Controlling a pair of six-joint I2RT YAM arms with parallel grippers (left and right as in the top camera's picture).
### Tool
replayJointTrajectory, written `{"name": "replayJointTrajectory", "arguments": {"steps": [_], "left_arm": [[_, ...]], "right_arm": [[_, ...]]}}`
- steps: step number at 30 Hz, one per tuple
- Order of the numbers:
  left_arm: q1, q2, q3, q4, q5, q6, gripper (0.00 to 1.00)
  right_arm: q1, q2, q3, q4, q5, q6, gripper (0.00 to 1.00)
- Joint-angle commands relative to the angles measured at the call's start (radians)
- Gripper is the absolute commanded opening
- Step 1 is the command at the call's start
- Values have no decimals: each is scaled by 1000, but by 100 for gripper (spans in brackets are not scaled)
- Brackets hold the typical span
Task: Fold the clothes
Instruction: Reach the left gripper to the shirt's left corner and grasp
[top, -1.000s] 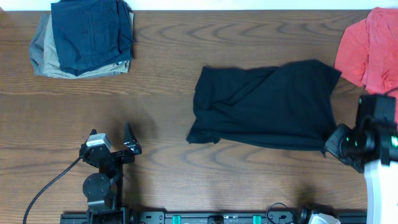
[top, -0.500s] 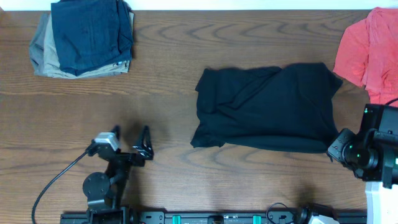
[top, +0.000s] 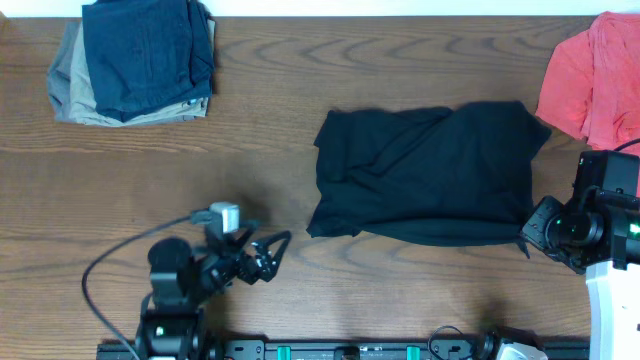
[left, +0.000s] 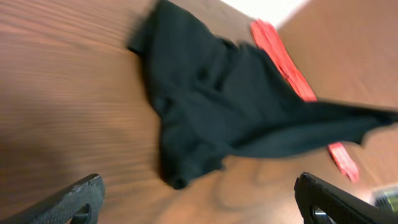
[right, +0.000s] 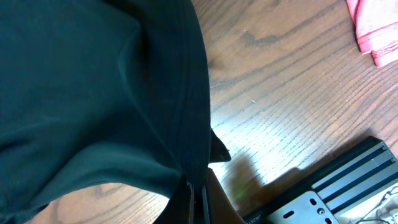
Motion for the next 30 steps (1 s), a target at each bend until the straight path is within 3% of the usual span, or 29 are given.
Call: {"name": "replayJointTrajectory", "arguments": {"steps": [1,7,12,21,30], "left_arm": [[-89,140,117,-25,7,92,98],[-309,439,276,-224,-331,190,98],[-419,631,285,-190,-519,190,98],[-429,838,285,33,-534,183,98],[-429,870,285,125,-534,155,98]], "right_arm": [[-5,-3,10,0,-10,-25,1],[-5,-3,10,-10,-10,-31,1],[-5,-2,10,-17,-10,-38,1],[-5,-2,10,-18,-14,-38,1],[-5,-2,10,-16,-13,-39,1]]}}
